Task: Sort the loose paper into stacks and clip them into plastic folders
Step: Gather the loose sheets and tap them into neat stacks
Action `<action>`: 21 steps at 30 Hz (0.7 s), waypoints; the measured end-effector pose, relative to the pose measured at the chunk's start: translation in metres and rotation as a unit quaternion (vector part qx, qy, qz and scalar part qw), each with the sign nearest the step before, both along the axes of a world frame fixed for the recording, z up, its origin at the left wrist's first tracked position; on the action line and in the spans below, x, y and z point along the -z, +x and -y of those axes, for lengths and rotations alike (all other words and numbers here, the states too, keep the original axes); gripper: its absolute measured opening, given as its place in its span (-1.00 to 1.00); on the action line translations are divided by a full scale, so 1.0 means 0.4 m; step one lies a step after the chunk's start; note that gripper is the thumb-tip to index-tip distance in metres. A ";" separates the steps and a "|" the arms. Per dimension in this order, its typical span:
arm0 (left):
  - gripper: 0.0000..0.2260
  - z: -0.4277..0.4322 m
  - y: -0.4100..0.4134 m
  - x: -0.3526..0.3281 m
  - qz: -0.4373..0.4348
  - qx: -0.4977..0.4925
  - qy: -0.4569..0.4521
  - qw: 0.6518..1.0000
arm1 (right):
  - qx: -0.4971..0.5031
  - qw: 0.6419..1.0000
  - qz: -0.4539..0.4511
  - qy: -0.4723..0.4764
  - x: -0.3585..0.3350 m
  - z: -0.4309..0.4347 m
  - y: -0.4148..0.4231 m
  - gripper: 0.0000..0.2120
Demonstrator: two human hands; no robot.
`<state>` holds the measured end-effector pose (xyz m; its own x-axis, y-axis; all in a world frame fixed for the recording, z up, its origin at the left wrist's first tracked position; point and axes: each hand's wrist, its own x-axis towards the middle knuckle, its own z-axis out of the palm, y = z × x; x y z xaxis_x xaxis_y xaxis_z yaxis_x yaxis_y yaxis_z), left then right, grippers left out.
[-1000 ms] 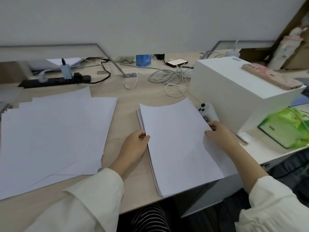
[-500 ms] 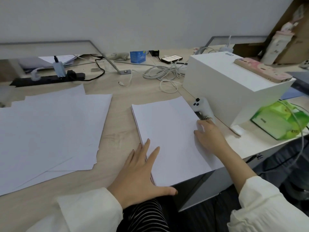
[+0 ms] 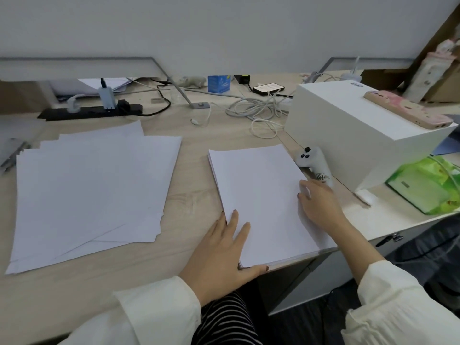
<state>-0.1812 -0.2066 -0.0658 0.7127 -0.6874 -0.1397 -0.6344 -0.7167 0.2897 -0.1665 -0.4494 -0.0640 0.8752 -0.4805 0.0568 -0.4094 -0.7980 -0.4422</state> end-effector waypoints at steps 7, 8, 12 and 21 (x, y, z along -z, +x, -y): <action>-0.16 -0.001 0.005 -0.026 -0.011 0.020 0.035 0.999 | 0.006 1.000 -0.011 0.000 -0.017 -0.013 -0.008 -0.70; -0.17 -0.009 0.012 -0.040 -0.023 0.013 0.030 0.999 | 0.007 1.000 -0.001 -0.006 -0.030 -0.024 -0.007 -0.66; -0.46 -0.075 0.072 -0.106 -0.040 -0.057 -0.095 0.993 | -0.024 0.997 0.073 0.012 -0.102 -0.110 0.027 -0.62; -0.49 -0.460 0.308 -0.057 0.027 -0.369 -0.199 0.908 | -0.126 0.914 -0.033 0.385 -0.136 -0.445 0.182 -0.52</action>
